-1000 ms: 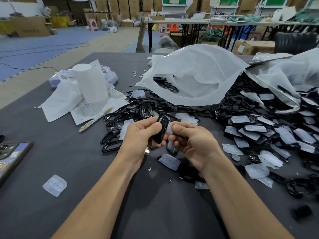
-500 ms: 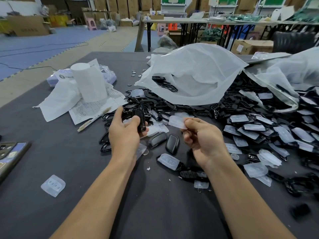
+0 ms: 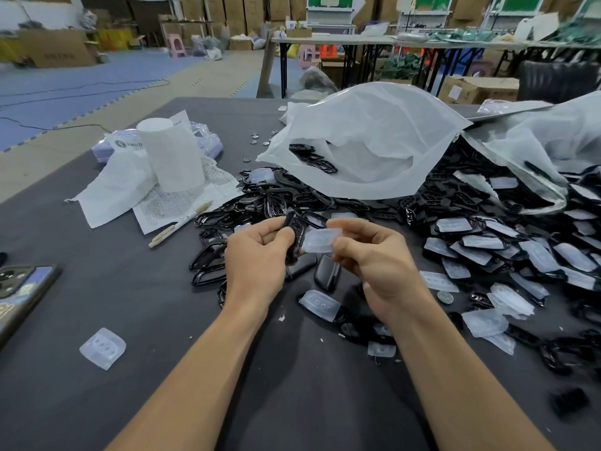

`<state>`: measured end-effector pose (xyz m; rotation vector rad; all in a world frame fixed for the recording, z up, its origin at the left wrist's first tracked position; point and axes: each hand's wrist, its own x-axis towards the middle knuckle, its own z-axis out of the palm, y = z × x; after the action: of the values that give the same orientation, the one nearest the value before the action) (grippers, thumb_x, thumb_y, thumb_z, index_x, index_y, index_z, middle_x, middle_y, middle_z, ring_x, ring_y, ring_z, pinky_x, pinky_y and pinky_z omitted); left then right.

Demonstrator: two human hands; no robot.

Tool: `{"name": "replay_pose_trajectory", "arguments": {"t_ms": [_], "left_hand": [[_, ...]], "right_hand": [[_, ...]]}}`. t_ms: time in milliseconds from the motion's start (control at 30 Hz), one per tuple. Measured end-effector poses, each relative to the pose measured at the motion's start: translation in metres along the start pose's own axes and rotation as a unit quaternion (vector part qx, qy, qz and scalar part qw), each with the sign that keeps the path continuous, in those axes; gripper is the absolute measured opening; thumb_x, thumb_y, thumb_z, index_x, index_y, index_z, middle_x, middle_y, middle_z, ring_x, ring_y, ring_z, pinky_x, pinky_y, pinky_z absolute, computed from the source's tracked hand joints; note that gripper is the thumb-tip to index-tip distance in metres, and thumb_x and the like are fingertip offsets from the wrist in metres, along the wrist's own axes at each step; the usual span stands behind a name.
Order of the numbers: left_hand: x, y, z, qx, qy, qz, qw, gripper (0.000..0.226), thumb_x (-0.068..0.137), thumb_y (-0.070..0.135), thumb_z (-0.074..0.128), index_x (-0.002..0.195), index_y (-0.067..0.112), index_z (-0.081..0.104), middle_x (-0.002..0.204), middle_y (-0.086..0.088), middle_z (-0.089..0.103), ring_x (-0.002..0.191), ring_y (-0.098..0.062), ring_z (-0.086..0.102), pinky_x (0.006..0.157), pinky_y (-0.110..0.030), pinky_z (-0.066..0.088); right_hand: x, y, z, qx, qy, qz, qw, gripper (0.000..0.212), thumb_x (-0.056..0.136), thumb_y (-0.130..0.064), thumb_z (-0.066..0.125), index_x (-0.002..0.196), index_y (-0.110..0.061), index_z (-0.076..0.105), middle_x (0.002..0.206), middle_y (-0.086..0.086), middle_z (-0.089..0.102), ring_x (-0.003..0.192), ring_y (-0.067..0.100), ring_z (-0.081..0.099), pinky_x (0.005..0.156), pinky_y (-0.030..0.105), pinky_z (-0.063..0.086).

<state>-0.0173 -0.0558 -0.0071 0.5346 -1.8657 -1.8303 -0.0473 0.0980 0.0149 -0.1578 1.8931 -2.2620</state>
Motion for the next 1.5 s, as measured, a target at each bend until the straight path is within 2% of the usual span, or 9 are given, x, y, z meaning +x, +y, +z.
{"name": "replay_pose_trajectory", "arguments": {"t_ms": [200,367,533,600,733,867,1033,1333,1500], "left_hand": [[-0.002,-0.003,0.001,0.002,-0.020,0.015,1.000,0.016,0.087,0.020,0.075,0.101,0.027,0.078,0.085,0.007,0.081,0.085,-0.019,0.079,0.091,-0.049,0.061],[-0.004,-0.004,0.001,0.038,0.003,0.024,0.999,0.014,0.092,0.013,0.073,0.101,0.023,0.077,0.072,0.010,0.078,0.075,-0.015,0.076,0.061,-0.016,0.056],[-0.008,-0.004,0.004,0.069,-0.053,0.031,0.996,0.008,0.092,0.018,0.066,0.098,0.021,0.071,0.071,-0.010,0.076,0.066,-0.029,0.067,0.076,-0.049,0.058],[-0.010,-0.005,0.006,0.027,-0.074,0.012,0.997,0.009,0.094,0.015,0.064,0.099,0.020,0.069,0.076,-0.013,0.077,0.075,-0.040,0.074,0.078,-0.053,0.062],[-0.015,-0.002,0.011,-0.074,-0.105,-0.016,0.992,0.021,0.099,0.004,0.059,0.095,0.020,0.073,0.079,-0.018,0.076,0.072,-0.027,0.076,0.066,-0.036,0.063],[-0.020,0.003,0.013,-0.139,-0.152,-0.047,0.977,0.030,0.101,0.002,0.055,0.089,0.014,0.080,0.091,-0.016,0.079,0.081,-0.022,0.077,0.065,-0.029,0.062],[-0.019,0.005,0.012,-0.176,-0.173,-0.080,0.966,0.022,0.100,-0.003,0.052,0.103,-0.008,0.073,0.099,-0.016,0.079,0.085,-0.021,0.078,0.069,-0.027,0.061],[-0.022,0.006,0.013,-0.172,-0.162,-0.085,0.968,0.029,0.099,0.000,0.057,0.079,0.008,0.077,0.086,-0.014,0.079,0.071,-0.016,0.075,0.063,-0.024,0.060],[-0.020,0.005,0.013,-0.178,-0.113,-0.122,0.970,0.021,0.100,0.005,0.058,0.095,-0.007,0.074,0.093,-0.019,0.079,0.074,-0.022,0.076,0.059,-0.029,0.062]], "right_hand": [[0.001,0.001,0.002,-0.043,-0.002,0.015,0.999,0.043,0.090,0.014,0.059,0.068,-0.018,0.079,0.072,0.006,0.063,0.071,0.019,0.052,0.063,0.023,0.046],[-0.002,0.000,0.004,-0.015,0.015,0.017,1.000,0.033,0.083,0.010,0.071,0.065,-0.017,0.072,0.067,0.005,0.066,0.065,0.016,0.064,0.059,0.021,0.053],[-0.008,0.001,0.016,-0.021,0.005,0.017,1.000,0.025,0.084,-0.001,0.074,0.066,-0.018,0.070,0.069,0.009,0.070,0.063,0.015,0.064,0.057,0.020,0.052],[-0.008,0.006,0.021,-0.033,0.040,0.014,0.999,0.023,0.086,-0.008,0.077,0.066,-0.018,0.071,0.067,0.007,0.070,0.059,0.017,0.061,0.059,0.029,0.054],[-0.010,0.011,0.025,-0.106,0.098,-0.006,0.990,0.014,0.082,-0.023,0.080,0.072,-0.016,0.075,0.067,0.009,0.074,0.060,0.032,0.072,0.072,0.055,0.063],[-0.010,0.011,0.024,-0.177,0.137,-0.047,0.973,0.009,0.079,-0.032,0.081,0.071,-0.031,0.076,0.061,-0.007,0.073,0.054,0.011,0.071,0.062,0.032,0.056],[-0.009,0.013,0.022,-0.211,0.174,-0.079,0.959,0.021,0.083,-0.030,0.082,0.065,-0.024,0.074,0.058,-0.018,0.069,0.049,-0.005,0.062,0.048,0.006,0.040],[-0.008,0.015,0.022,-0.298,0.186,-0.120,0.929,0.027,0.081,-0.041,0.080,0.063,-0.024,0.070,0.060,-0.014,0.068,0.063,0.005,0.065,0.067,0.028,0.053],[-0.007,0.019,0.022,-0.315,0.165,-0.118,0.927,0.035,0.080,-0.046,0.080,0.062,-0.021,0.062,0.058,-0.014,0.066,0.062,0.006,0.063,0.065,0.028,0.050]]}}
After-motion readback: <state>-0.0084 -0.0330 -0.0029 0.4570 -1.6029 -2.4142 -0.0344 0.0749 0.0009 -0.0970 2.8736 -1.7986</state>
